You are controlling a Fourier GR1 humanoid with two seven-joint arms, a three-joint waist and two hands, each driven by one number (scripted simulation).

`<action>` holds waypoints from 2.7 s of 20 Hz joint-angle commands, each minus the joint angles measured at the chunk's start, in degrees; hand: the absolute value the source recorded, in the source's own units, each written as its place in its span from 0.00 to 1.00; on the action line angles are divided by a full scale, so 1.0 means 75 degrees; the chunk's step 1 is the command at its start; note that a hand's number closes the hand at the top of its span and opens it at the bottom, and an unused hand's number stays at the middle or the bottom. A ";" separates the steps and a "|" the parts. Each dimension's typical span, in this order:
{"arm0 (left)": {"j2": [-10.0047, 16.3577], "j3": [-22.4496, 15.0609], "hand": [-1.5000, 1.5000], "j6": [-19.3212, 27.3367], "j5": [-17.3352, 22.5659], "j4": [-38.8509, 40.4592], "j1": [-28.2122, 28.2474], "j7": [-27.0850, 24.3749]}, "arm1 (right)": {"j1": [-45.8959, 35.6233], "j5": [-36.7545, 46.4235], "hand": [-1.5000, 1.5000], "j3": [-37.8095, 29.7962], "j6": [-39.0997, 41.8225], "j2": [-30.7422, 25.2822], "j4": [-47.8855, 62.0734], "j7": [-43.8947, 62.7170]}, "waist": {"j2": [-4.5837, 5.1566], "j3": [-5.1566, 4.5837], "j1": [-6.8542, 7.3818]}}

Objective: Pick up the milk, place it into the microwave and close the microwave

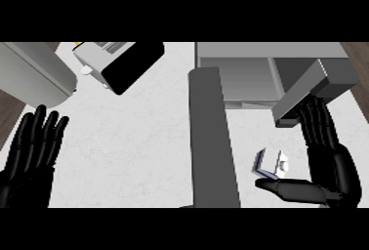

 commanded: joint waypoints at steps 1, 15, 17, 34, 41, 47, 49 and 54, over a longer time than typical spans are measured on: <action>-0.0045 -0.0103 0.00 -0.0143 0.0055 -0.0253 0.0430 -0.0122 | 0.0214 -0.0029 0.00 -0.0146 0.0213 -0.0062 0.0717 -0.0536 | 0.0001 0.0001 -0.0003; -0.0085 -0.0403 0.00 0.0040 -0.0238 -0.0797 0.0476 0.0237 | 0.0545 0.0271 0.00 -0.0758 0.0171 -0.0021 0.3493 -0.3097 | 0.0005 0.0002 -0.0014; -0.0203 -0.0981 0.00 0.0136 -0.0454 -0.1097 0.1193 0.0172 | 0.0340 0.0175 0.00 -0.0924 0.0252 -0.0064 0.4014 -0.3421 | 0.0002 0.0004 0.0010; -0.0132 -0.0914 0.00 0.0173 -0.0529 -0.0892 0.1116 0.0002 | -0.1938 -0.0052 0.00 -0.2017 0.0953 -0.0936 0.9612 -0.6451 | 0.0013 0.0005 0.0031; -0.0181 -0.0936 0.00 -0.0069 -0.0328 -0.0716 0.2076 -0.1098 | -0.2318 0.0524 1.00 -0.1756 0.1331 -0.1019 1.1400 -0.8103 | 0.0024 0.0010 0.0103; -0.0107 -0.1023 0.00 0.0077 -0.0442 -0.1146 0.1477 -0.0104 | -0.2664 0.0908 1.00 -0.1621 0.0563 -0.0798 1.1275 -0.8633 | 0.0033 0.0018 0.0073; -0.0080 -0.1092 0.00 -0.0092 -0.0412 -0.1064 0.1894 -0.0619 | -0.2596 0.0658 1.00 -0.1591 0.1788 -0.1023 1.1020 -0.8511 | 0.0016 0.0015 0.0092; 0.0008 -0.0819 0.00 0.0057 -0.0277 -0.1418 0.1524 0.0124 | -0.2308 0.0723 1.00 -0.1065 0.2033 -0.0755 1.0225 -0.8476 | 0.0003 0.0007 -0.0035</action>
